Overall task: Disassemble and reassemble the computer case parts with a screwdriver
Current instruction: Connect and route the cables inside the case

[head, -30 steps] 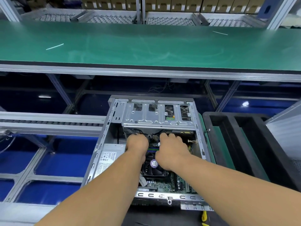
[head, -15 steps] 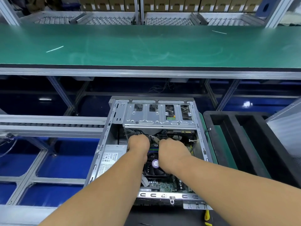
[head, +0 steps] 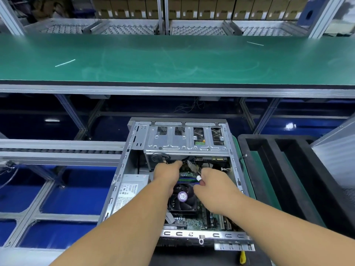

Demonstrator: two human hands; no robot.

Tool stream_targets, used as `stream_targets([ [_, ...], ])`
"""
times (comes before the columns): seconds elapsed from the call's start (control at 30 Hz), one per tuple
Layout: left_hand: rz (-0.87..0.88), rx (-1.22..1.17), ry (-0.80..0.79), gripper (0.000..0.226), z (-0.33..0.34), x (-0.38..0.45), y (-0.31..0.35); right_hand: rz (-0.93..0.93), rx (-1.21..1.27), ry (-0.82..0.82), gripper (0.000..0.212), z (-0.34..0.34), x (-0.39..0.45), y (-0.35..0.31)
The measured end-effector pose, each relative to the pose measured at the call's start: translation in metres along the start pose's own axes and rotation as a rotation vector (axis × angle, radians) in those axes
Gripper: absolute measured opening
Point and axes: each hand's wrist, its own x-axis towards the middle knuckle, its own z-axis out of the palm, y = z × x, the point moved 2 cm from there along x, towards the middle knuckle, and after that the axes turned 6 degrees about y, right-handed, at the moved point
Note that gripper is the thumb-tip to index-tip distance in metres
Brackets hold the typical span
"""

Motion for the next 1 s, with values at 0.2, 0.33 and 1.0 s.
stream_targets([
  [0.2,0.033,0.138,0.119,0.050,0.005,0.009,0.001,0.029,0.277,0.010,0.032,-0.024,-0.050,0.017],
  [0.33,0.002,0.079,0.110,0.042,0.003,0.011,0.001,0.009,0.119,0.009,0.022,-0.021,-0.051,0.010],
  [1.0,-0.061,-0.115,-0.044,0.015,0.001,0.011,-0.001,-0.207,-0.440,-0.019,0.046,0.027,0.035,0.001],
])
